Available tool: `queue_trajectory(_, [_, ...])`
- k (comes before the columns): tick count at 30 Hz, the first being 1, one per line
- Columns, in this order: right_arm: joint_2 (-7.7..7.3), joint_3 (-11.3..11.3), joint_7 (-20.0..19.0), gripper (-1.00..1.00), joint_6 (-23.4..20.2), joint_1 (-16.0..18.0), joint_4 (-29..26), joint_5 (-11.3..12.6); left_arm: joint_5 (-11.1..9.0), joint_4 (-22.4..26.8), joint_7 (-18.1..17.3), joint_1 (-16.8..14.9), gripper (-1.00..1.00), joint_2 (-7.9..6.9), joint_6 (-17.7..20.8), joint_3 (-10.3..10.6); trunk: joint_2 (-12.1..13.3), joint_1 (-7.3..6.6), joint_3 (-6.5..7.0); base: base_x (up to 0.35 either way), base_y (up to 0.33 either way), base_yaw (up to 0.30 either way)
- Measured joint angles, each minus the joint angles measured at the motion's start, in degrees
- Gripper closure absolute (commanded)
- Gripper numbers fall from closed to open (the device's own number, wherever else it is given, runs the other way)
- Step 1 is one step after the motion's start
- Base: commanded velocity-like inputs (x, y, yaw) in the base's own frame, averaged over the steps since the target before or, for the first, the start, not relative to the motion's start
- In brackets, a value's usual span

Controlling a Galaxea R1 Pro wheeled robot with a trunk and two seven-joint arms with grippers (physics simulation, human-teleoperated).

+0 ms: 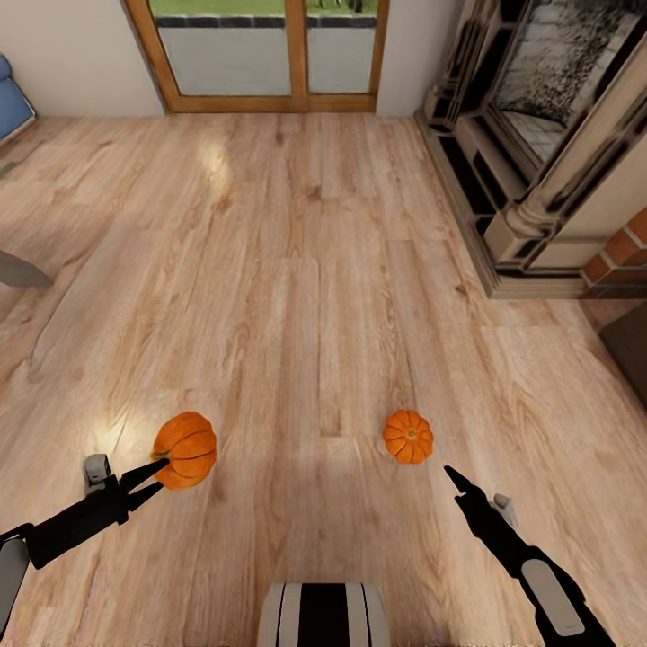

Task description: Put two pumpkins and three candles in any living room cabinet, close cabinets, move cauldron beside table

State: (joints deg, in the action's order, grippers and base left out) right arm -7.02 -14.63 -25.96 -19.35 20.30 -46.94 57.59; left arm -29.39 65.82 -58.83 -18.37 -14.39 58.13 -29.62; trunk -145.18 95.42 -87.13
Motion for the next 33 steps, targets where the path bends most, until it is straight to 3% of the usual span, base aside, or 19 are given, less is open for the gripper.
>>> queue_trajectory(9, [0.12, 0.0, -0.7, -1.0, -0.4, 0.0, 0.0, 0.0, 0.0, 0.0, 0.0, 0.0, 1.0, -0.02, 0.0, 0.0, -0.1, 0.23, -1.99, 0.0, 0.0, 0.0])
queue_trajectory(17, [0.15, 0.0, -2.2, -1.0, -0.4, 0.0, 0.9, 0.0, -0.1, 0.4, -0.3, 0.0, 1.0, 0.05, 0.1, -0.1, -0.1, 0.23, -2.0, 0.01, 0.0, 0.0])
queue_trajectory(23, [0.08, 0.0, -4.2, -1.0, -0.4, 0.0, 3.1, -0.1, -0.2, 0.5, -0.7, 0.0, 1.0, 0.02, 0.1, -0.1, -0.1, 0.23, -2.0, 0.157, 0.0, 0.0])
queue_trajectory(33, [0.08, 0.0, -4.4, -1.0, -0.4, 0.0, 3.3, -0.1, 0.0, 0.5, -0.7, 0.0, 1.0, 0.01, 0.0, 0.0, -0.1, 0.23, -2.0, 0.193, 0.007, 0.0])
